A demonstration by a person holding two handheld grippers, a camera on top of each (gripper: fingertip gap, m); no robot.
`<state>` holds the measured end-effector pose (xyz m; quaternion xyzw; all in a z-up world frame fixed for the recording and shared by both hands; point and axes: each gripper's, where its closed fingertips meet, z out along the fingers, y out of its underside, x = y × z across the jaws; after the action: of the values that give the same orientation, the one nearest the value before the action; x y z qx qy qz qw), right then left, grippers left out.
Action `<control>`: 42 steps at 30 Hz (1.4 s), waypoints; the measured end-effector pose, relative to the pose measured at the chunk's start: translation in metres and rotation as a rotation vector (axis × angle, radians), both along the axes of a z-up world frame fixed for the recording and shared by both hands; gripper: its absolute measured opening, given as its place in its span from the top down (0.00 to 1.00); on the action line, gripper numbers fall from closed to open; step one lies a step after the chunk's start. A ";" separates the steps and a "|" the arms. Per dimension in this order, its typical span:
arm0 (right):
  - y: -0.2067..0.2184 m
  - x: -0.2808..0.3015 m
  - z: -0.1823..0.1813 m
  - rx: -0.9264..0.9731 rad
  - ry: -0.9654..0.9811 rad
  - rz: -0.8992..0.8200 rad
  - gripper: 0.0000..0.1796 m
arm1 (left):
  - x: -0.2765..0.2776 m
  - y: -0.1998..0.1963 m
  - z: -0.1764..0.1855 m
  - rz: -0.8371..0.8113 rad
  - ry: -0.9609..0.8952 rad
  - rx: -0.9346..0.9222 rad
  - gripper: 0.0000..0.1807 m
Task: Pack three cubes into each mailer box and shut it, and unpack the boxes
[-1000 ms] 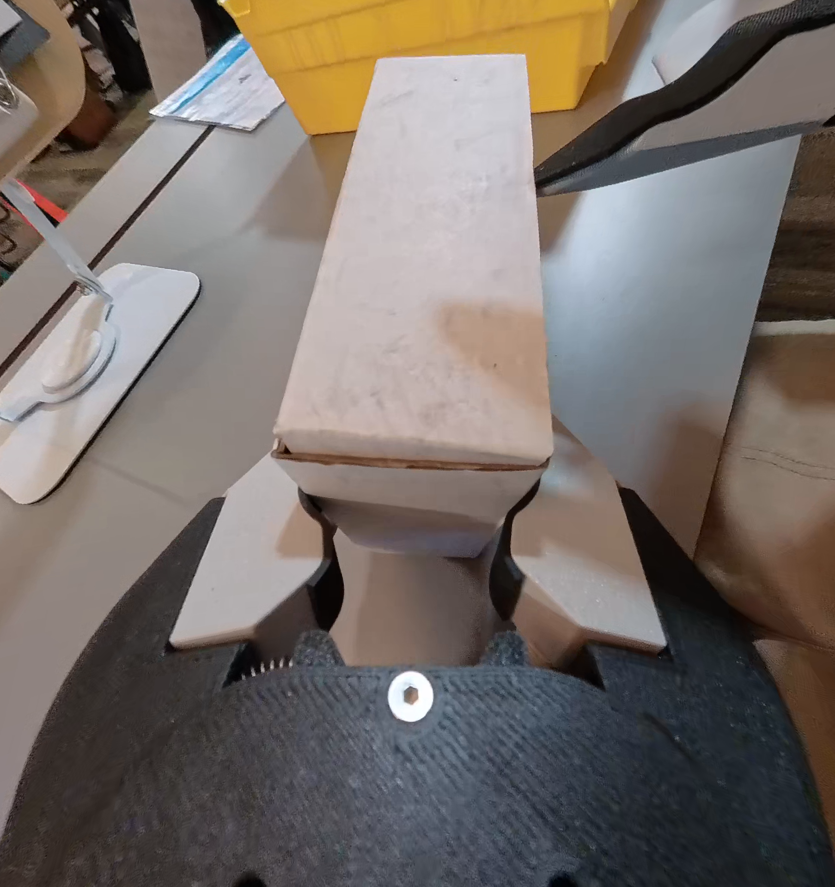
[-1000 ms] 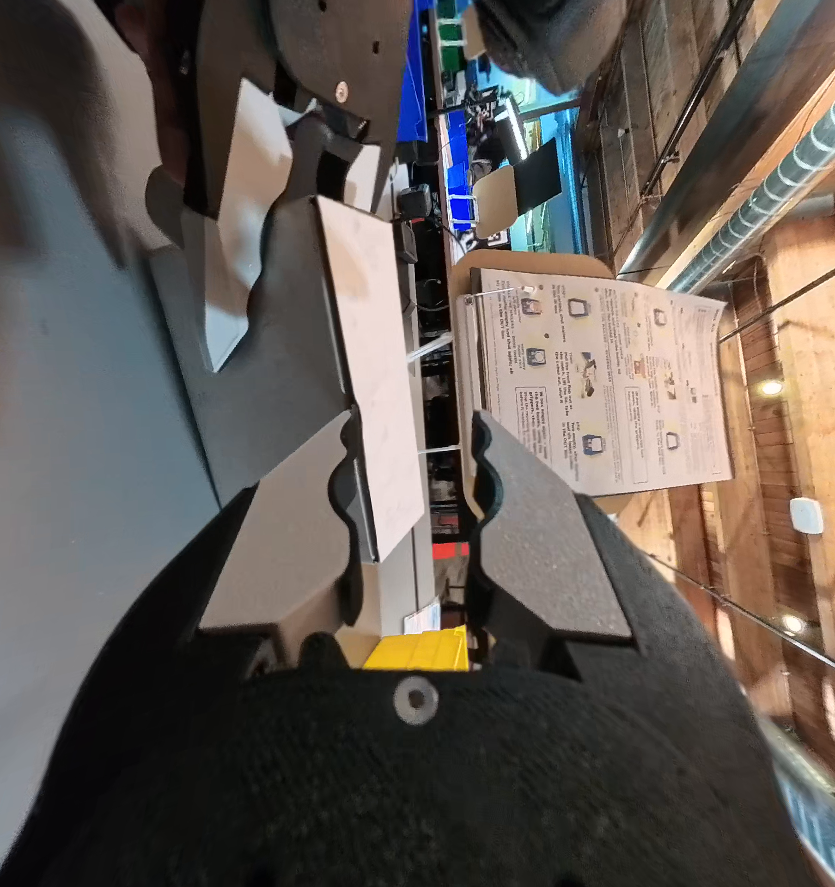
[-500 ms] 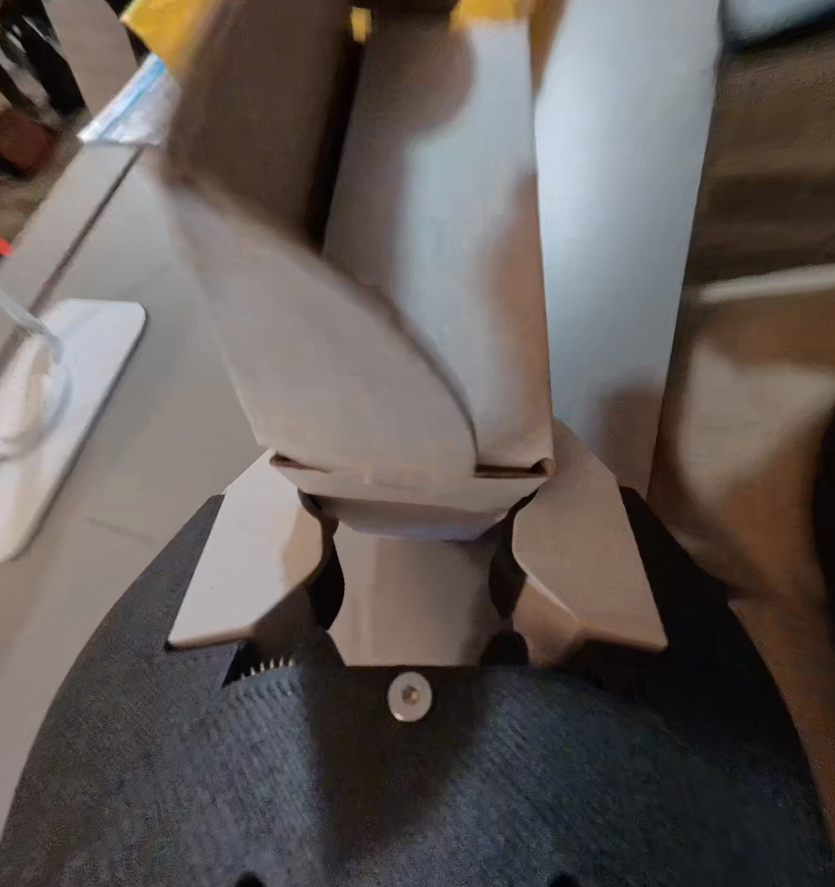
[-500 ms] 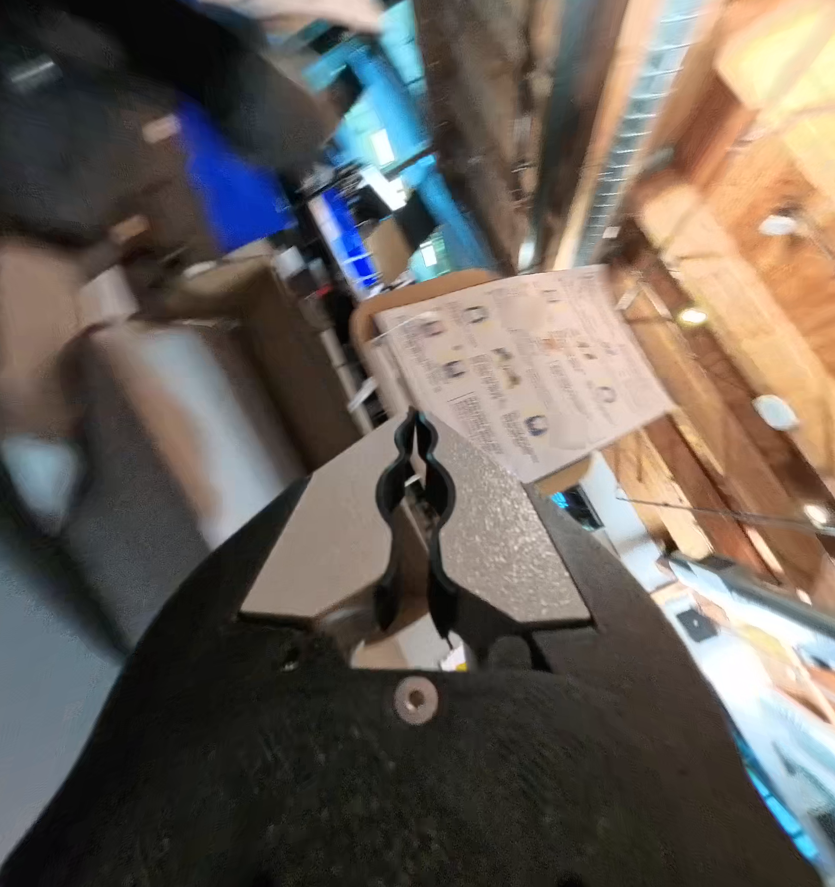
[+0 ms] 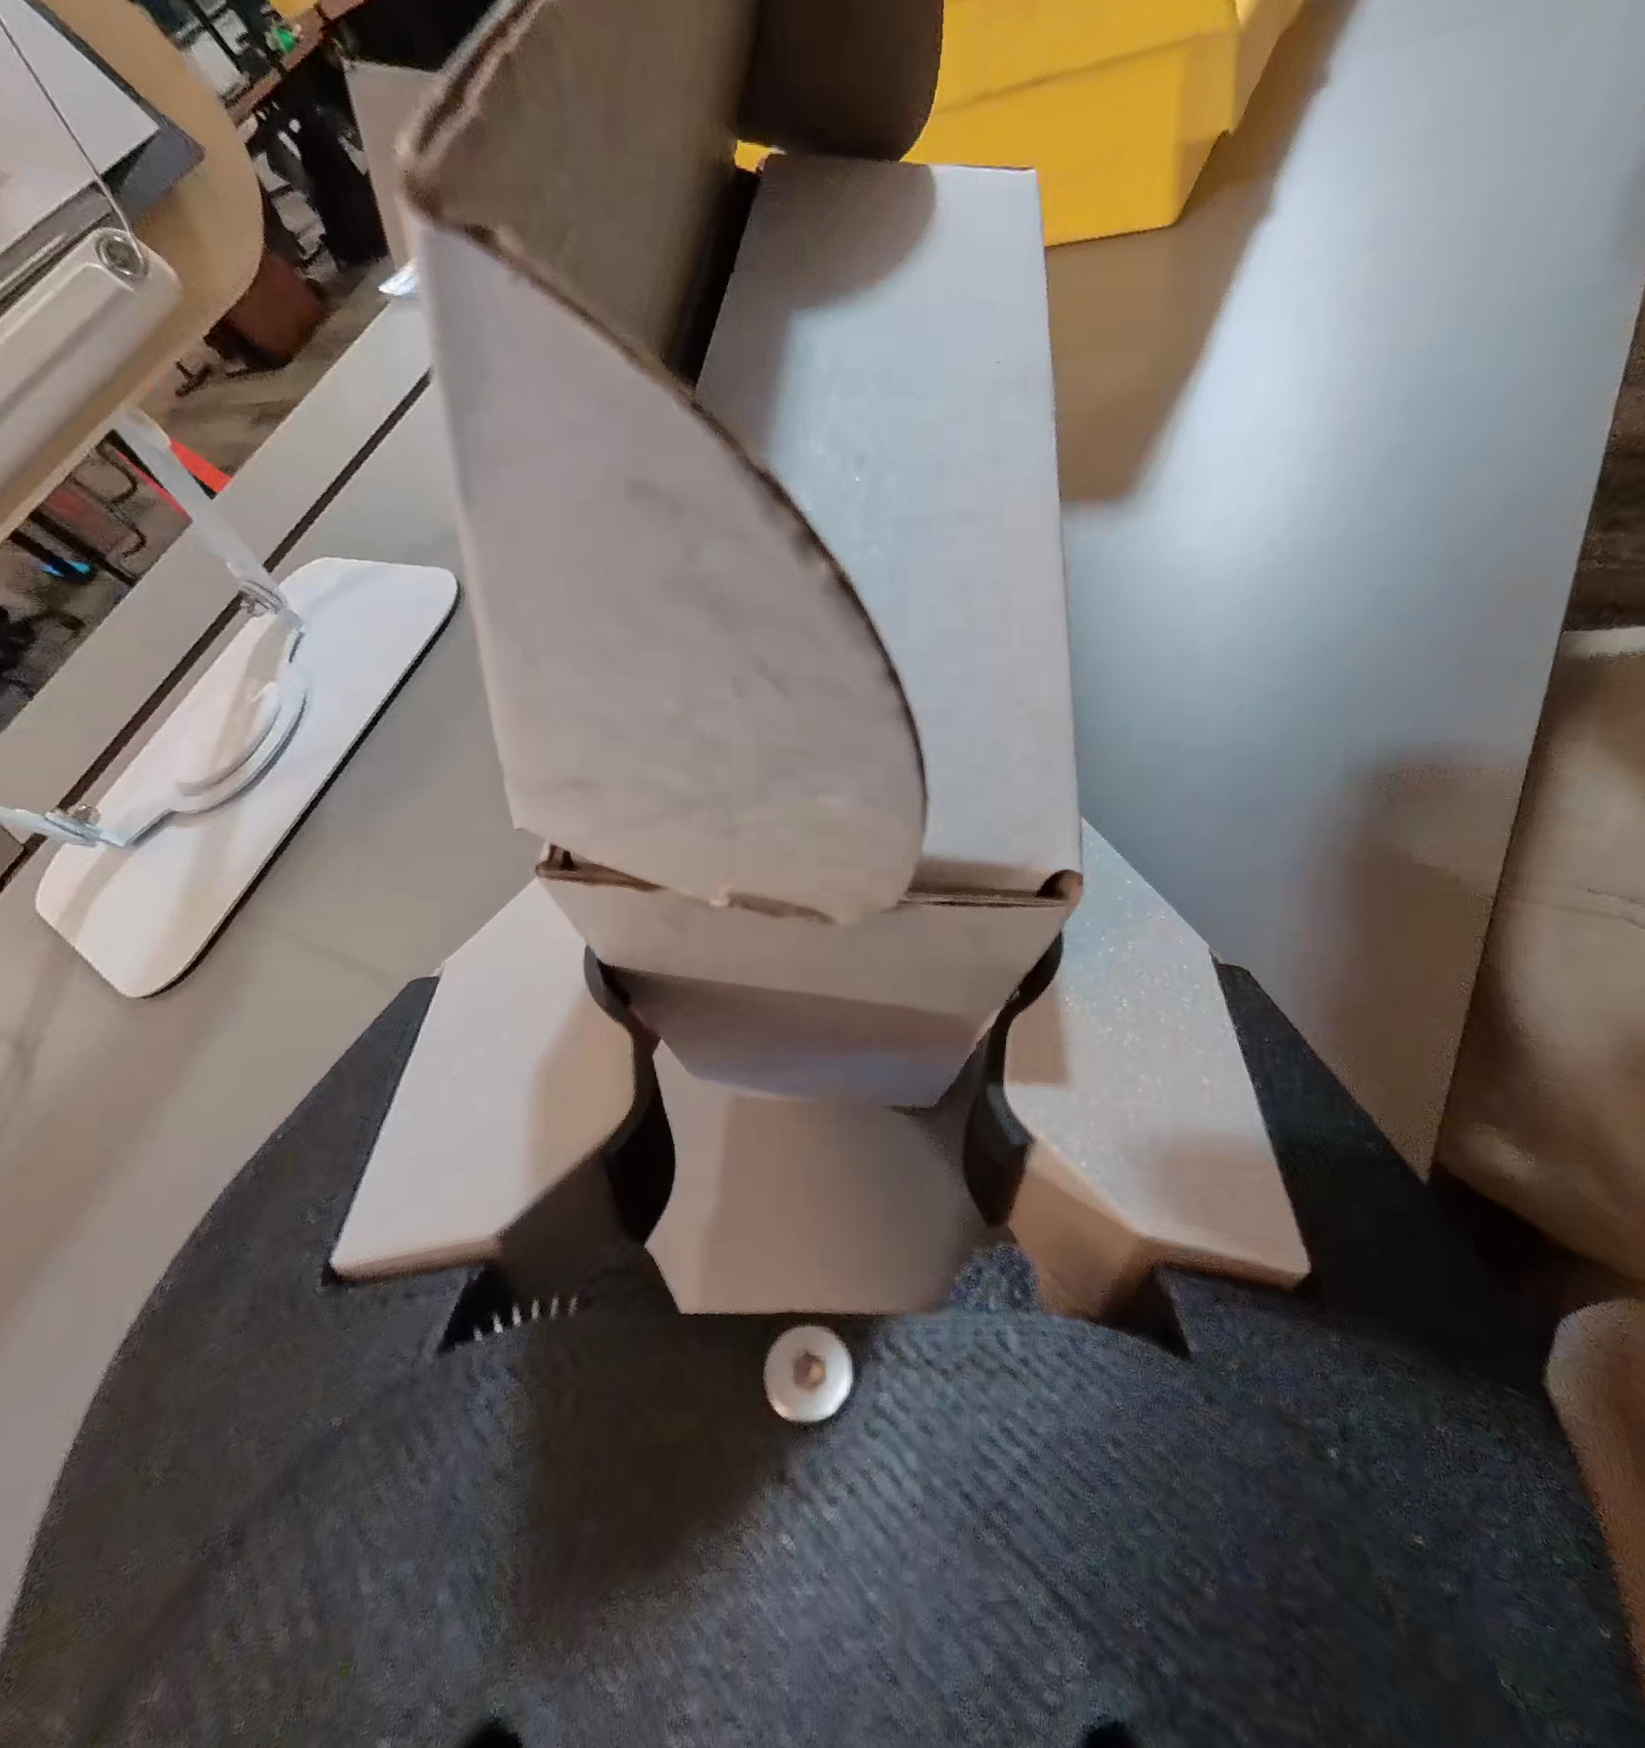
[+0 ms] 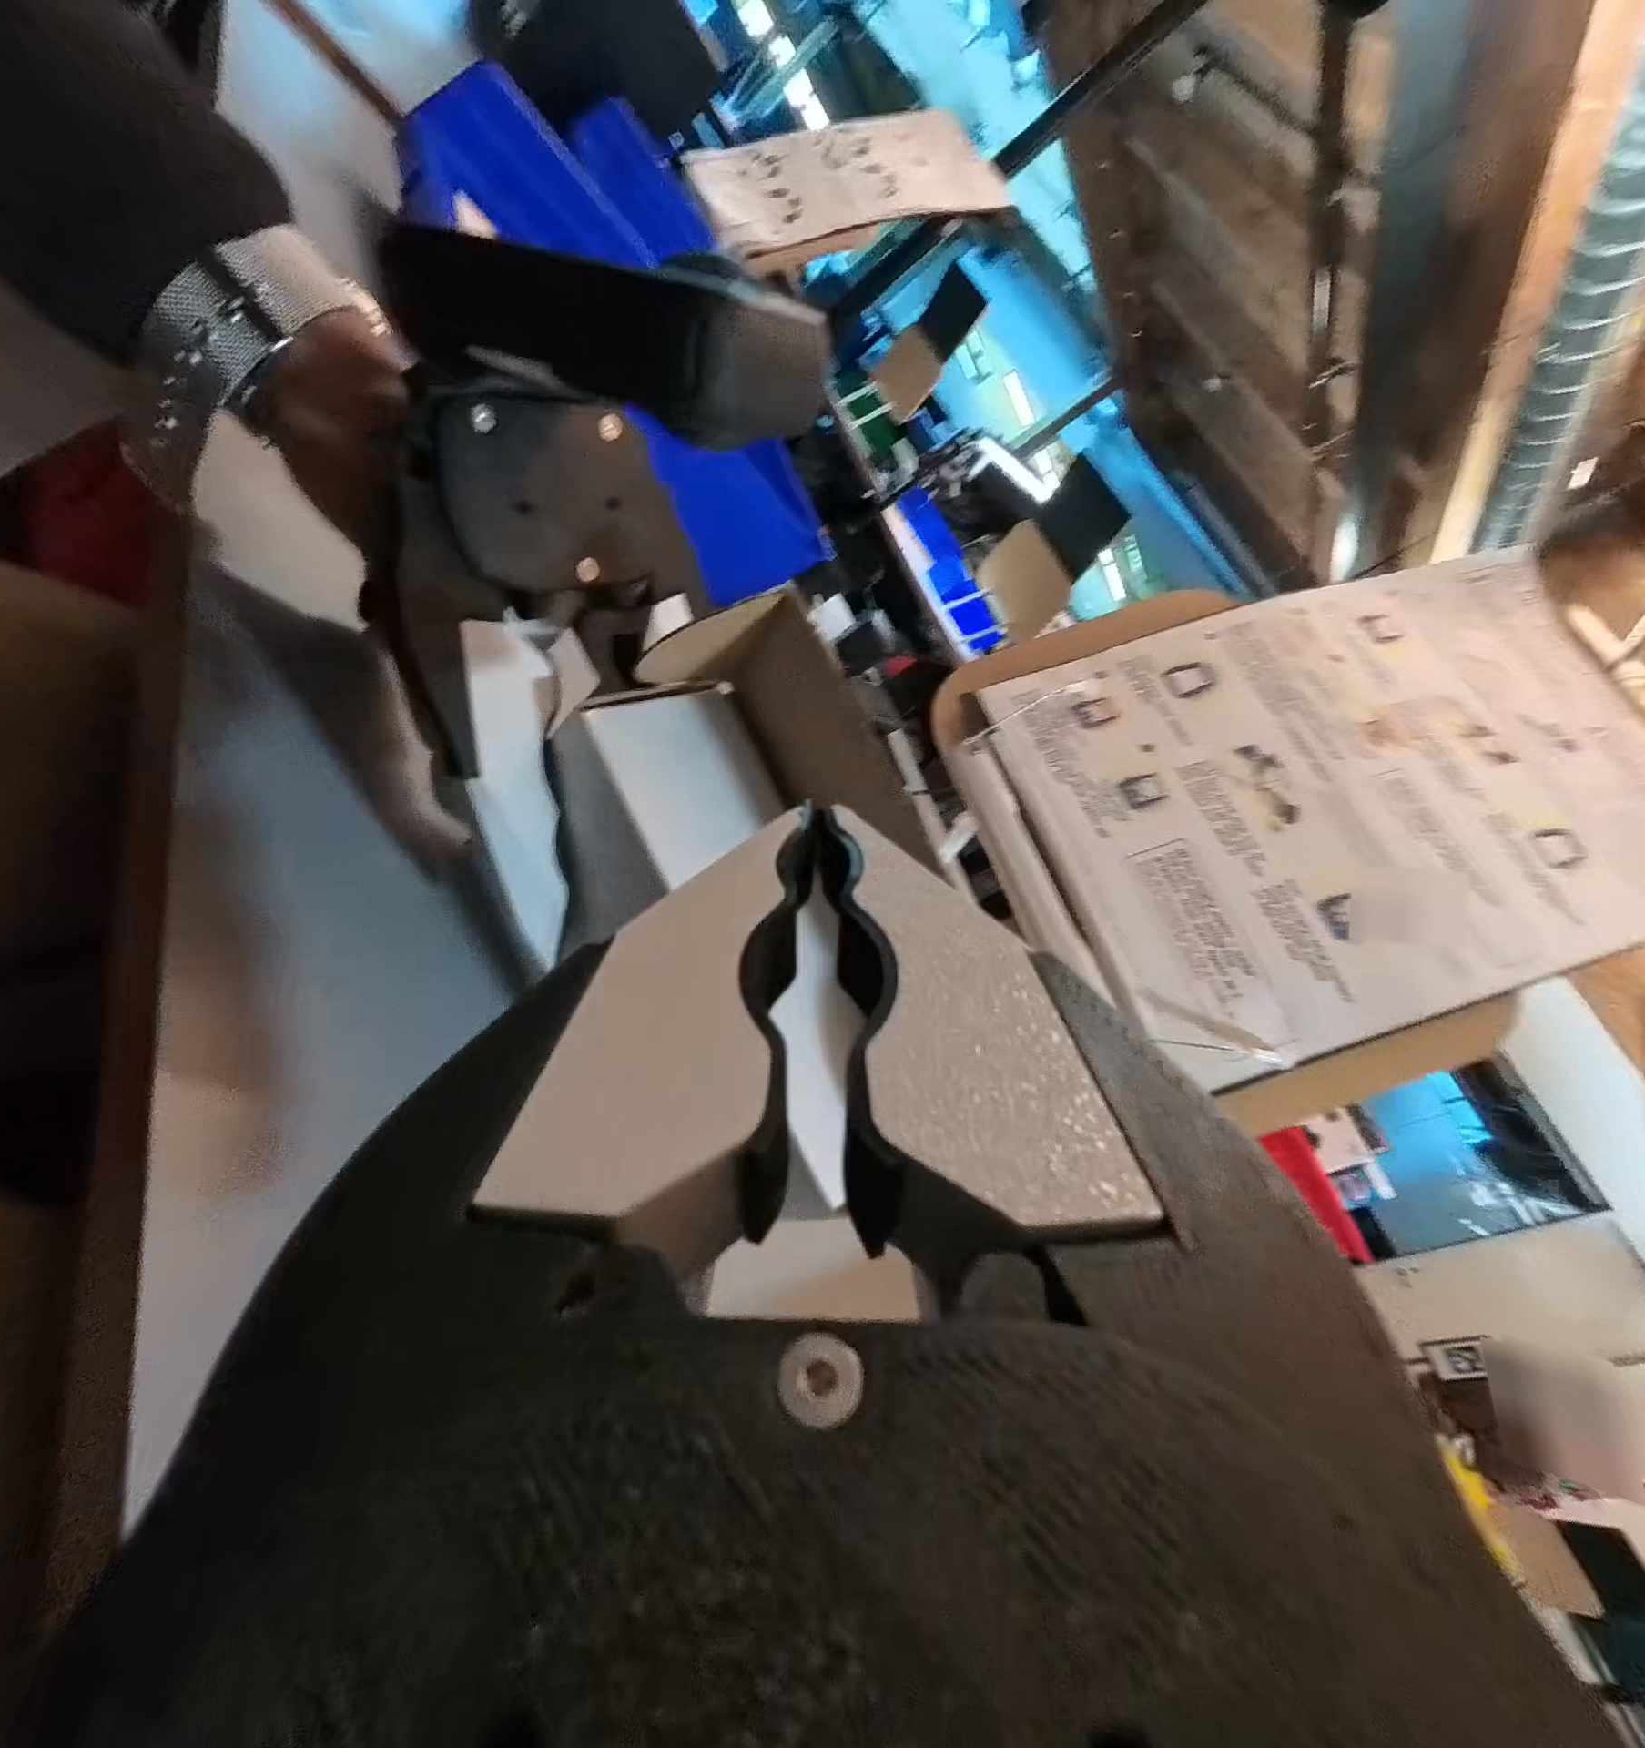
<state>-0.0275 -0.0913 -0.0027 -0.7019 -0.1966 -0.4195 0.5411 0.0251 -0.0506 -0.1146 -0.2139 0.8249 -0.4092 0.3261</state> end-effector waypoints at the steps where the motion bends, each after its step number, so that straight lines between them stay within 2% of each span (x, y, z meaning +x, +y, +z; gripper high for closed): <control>1: 0.004 0.001 -0.009 -0.036 0.025 -0.004 0.99 | 0.000 0.001 -0.001 -0.005 -0.013 0.010 0.58; 5: 0.007 0.026 -0.034 -0.096 0.147 -0.108 0.88 | -0.002 -0.003 -0.003 -0.037 -0.098 0.091 0.58; 9: 0.000 0.036 -0.027 -0.023 0.261 -0.128 1.00 | -0.001 -0.005 -0.001 -0.051 -0.190 0.163 0.58; 13: 0.003 0.036 -0.025 0.046 0.500 -0.084 0.95 | -0.001 -0.004 0.001 -0.061 -0.201 0.153 0.58; 15: 0.005 0.035 -0.027 0.047 0.559 -0.070 0.92 | -0.003 -0.003 0.002 -0.069 -0.199 0.142 0.58; 18: 0.005 0.040 -0.032 0.028 0.509 -0.123 0.79 | -0.009 -0.010 0.006 -0.109 -0.201 0.081 0.56; 19: 0.004 0.044 -0.032 0.032 0.481 -0.151 0.69 | -0.012 -0.013 0.008 -0.127 -0.206 0.056 0.54; 20: 0.005 0.045 -0.033 0.028 0.461 -0.166 0.67 | -0.015 -0.015 0.011 -0.138 -0.210 0.033 0.52; 25: 0.008 0.041 -0.037 0.004 0.435 -0.156 0.70 | -0.023 -0.018 0.022 -0.175 -0.149 -0.098 0.50; 29: 0.008 0.040 -0.039 0.004 0.468 -0.139 0.72 | -0.029 -0.019 0.043 -0.206 -0.101 -0.282 0.51; 31: 0.008 0.039 -0.040 0.006 0.494 -0.130 0.73 | -0.033 -0.018 0.062 -0.218 -0.085 -0.417 0.56; 33: 0.008 0.038 -0.041 0.006 0.515 -0.122 0.74 | -0.033 -0.013 0.080 -0.222 -0.082 -0.534 0.68; 34: 0.008 0.038 -0.042 0.002 0.521 -0.120 0.76 | -0.030 -0.009 0.084 -0.203 -0.092 -0.553 0.74; 37: 0.008 0.037 -0.051 -0.051 0.520 -0.125 0.78 | -0.017 0.004 0.081 -0.099 -0.141 -0.483 0.78; 39: 0.009 0.038 -0.060 -0.100 0.479 -0.142 0.77 | -0.015 0.006 0.082 -0.082 -0.144 -0.481 0.79; 42: 0.011 0.032 -0.050 -0.078 0.402 -0.127 0.78 | -0.018 0.002 0.082 -0.104 -0.145 -0.485 0.79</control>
<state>0.0049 -0.0804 -0.0527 -0.8027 -0.0560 -0.2965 0.5145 0.0075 -0.0485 -0.0324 -0.2132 0.6870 -0.6256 0.3021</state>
